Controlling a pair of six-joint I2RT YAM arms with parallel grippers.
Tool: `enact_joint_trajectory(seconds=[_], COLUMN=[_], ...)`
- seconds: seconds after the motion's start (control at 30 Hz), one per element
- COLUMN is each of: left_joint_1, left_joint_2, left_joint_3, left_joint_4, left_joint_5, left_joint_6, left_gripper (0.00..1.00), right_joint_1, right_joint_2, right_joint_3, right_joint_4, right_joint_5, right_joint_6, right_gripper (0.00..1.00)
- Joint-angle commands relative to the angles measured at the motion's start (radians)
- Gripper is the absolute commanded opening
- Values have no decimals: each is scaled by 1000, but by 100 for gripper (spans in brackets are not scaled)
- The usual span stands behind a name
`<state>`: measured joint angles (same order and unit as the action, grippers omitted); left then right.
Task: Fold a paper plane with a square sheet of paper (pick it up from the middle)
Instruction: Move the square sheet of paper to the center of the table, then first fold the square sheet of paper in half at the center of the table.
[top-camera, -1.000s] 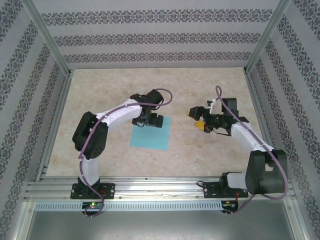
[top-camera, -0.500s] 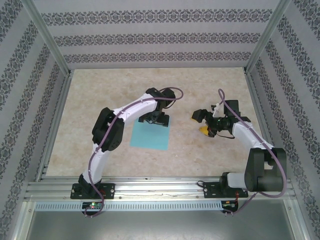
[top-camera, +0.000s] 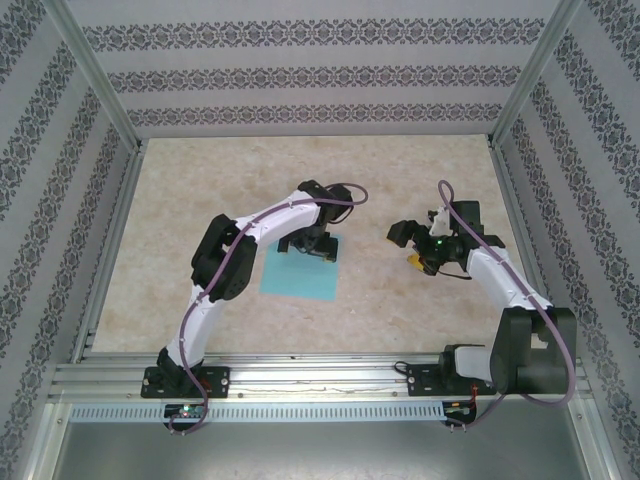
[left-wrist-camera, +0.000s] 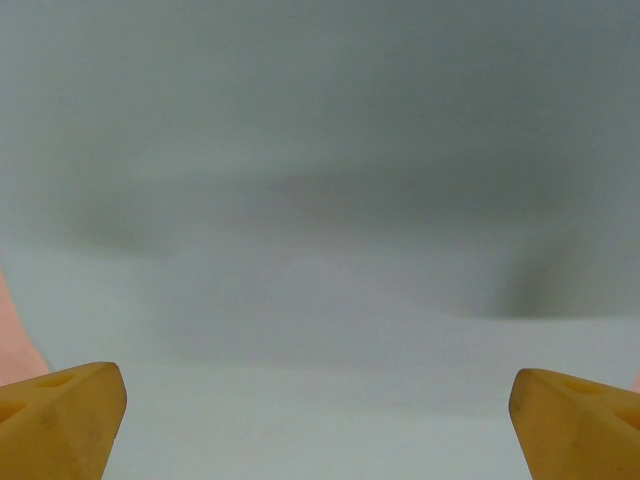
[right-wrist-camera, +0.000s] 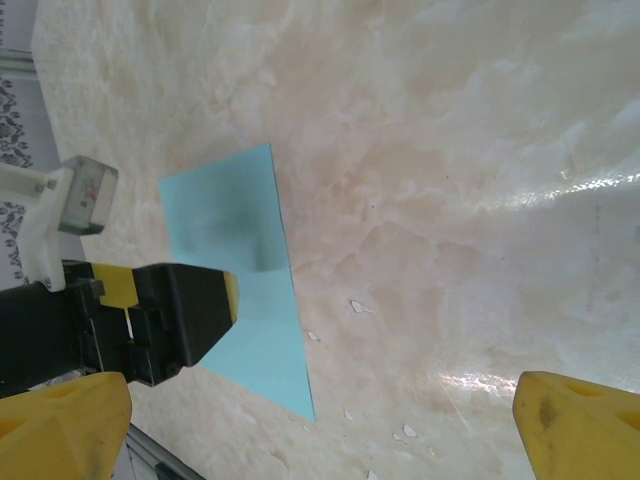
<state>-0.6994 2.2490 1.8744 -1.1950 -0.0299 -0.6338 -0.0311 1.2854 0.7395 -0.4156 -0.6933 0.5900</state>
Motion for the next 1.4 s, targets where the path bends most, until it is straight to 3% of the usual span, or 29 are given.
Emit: enact_joint_trajectory(seconds=[0.0, 0.57, 0.67, 0.8, 1.1, 1.37], left_joint_1=[-8, 13, 34, 60, 59, 49], left_joint_2=[-42, 7, 0, -42, -27, 14], left_joint_3=[-50, -34, -26, -95, -134, -191], left_joint_4=[-1, -36, -62, 54, 103, 102], left_joint_5=[31, 46, 9, 143, 165, 61], left_joint_6=[11, 68, 82, 76, 25, 10], left_gripper=[99, 99, 99, 99, 99, 99], right_joint_1=[-4, 0, 6, 17, 33, 39], right_joint_2=[32, 42, 42, 35, 45, 45], right_joint_3=[25, 23, 23, 5, 6, 9], right_joint_4=[-55, -42, -47, -26, -37, -46], right_joint_5=[11, 21, 26, 41, 57, 75], right_joint_6=[-48, -57, -57, -44, -48, -53], right_gripper=[98, 98, 98, 98, 98, 98])
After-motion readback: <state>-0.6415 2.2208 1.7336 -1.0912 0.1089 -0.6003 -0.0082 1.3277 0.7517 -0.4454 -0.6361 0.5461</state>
